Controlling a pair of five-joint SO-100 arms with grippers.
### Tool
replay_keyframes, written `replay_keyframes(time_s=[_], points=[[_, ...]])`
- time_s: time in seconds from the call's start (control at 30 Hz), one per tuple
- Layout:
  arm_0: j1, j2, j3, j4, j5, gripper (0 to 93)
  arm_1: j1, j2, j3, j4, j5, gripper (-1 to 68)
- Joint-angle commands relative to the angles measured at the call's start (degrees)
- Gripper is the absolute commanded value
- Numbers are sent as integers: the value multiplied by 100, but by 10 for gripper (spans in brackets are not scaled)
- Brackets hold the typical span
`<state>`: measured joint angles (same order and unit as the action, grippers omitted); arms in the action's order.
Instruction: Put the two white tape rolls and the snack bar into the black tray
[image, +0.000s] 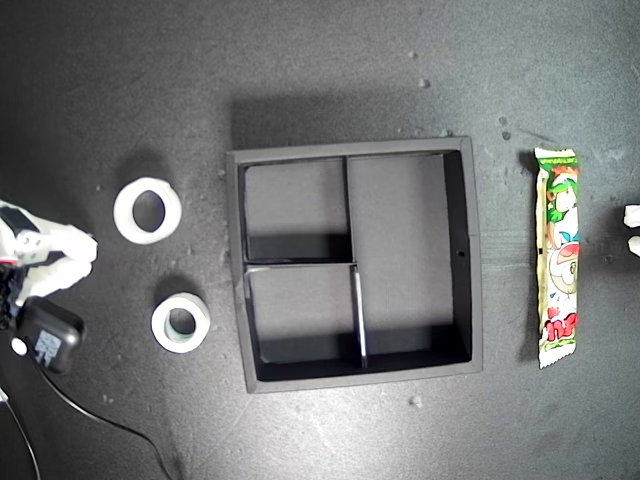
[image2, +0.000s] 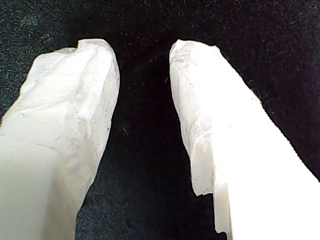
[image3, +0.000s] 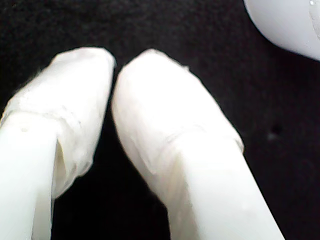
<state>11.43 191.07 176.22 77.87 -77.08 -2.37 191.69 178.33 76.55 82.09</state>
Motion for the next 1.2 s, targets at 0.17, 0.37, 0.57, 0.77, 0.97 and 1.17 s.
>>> replay_keyframes(time_s=[0.17, 0.37, 0.57, 0.77, 0.97, 1.17], points=[[-9, 281, 360, 211, 53, 6, 18, 26, 70, 26, -18, 69], [-149, 281, 360, 211, 167, 6, 35, 26, 70, 26, -18, 69], [-70, 281, 360, 211, 18, 6, 334, 26, 70, 26, -35, 69], [-70, 281, 360, 211, 0, 6, 299, 26, 70, 26, -35, 69], [-70, 281, 360, 211, -88, 7, 299, 26, 70, 26, -35, 69], [9, 281, 360, -563, -668, 109, 817, 26, 70, -9, -694, 97]])
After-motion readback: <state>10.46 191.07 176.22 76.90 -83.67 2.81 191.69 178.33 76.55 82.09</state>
